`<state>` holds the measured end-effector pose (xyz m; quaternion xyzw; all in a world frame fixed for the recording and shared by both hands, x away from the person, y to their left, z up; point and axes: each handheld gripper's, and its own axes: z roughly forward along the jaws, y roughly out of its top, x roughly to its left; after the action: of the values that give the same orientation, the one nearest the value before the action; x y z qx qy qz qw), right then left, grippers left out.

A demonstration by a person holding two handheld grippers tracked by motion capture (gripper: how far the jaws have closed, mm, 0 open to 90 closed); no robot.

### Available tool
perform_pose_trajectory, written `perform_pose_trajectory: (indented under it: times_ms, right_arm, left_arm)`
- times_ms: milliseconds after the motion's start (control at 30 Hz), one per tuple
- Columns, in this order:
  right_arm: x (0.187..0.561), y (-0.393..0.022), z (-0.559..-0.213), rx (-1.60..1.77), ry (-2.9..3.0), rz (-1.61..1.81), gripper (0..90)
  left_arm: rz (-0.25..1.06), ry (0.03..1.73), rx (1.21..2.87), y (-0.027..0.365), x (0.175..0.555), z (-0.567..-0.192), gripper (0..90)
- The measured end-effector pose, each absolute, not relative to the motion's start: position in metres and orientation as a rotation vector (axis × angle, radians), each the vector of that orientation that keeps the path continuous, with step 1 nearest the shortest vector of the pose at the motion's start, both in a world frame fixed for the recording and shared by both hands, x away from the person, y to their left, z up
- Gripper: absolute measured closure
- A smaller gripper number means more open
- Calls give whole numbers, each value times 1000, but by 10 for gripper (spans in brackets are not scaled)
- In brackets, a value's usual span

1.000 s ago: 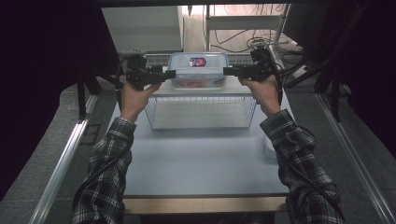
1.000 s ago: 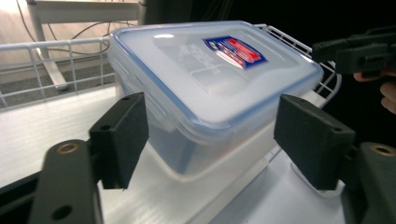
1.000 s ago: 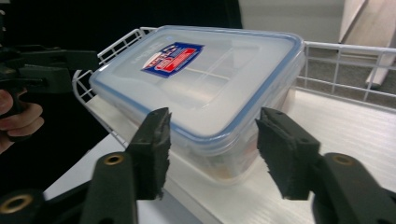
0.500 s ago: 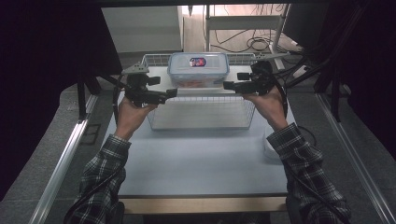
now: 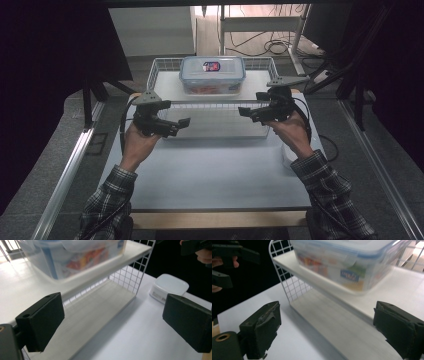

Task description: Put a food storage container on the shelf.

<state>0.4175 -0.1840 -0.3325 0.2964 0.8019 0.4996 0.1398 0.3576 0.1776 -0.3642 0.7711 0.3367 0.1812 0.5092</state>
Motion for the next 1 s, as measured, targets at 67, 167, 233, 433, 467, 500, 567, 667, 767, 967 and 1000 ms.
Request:
perform_pose_trajectory:
  times_ms: [67, 167, 233, 433, 467, 500, 567, 667, 767, 967, 1000]
  right_arm:
    - [410, -186, -340, 832, 2324, 1421, 57]
    - [403, -188, -347, 808, 2330, 1391, 50]
    - [399, -189, -352, 795, 2333, 1377, 45]
    - [388, -194, -363, 786, 2345, 1373, 42]
    - [386, -196, -365, 787, 2344, 1373, 42]
    - [383, -197, -368, 788, 2346, 1373, 41]
    - [376, -202, -376, 781, 2343, 1376, 36]
    - [372, -204, -382, 783, 2346, 1373, 30]
    - [365, -208, -391, 790, 2349, 1355, 22]
    - [353, -215, -406, 812, 2345, 1339, 3]
    - [351, -216, -408, 814, 2343, 1340, 3]
  left_arm:
    - [436, 813, 1858, 177, 353, -369, 23]
    - [448, 819, 1866, 177, 346, -377, 14]
    - [457, 819, 1861, 177, 341, -382, 14]
    - [422, 822, 1864, 177, 326, -399, 27]
    - [421, 826, 1866, 177, 324, -403, 27]
    - [423, 830, 1865, 178, 321, -406, 27]
    - [437, 838, 1865, 179, 315, -412, 25]
    - [449, 846, 1868, 179, 308, -422, 24]
    - [438, 859, 1873, 180, 301, -432, 19]
    - [447, 887, 1863, 184, 290, -452, 19]
    - [445, 890, 1861, 184, 289, -456, 19]
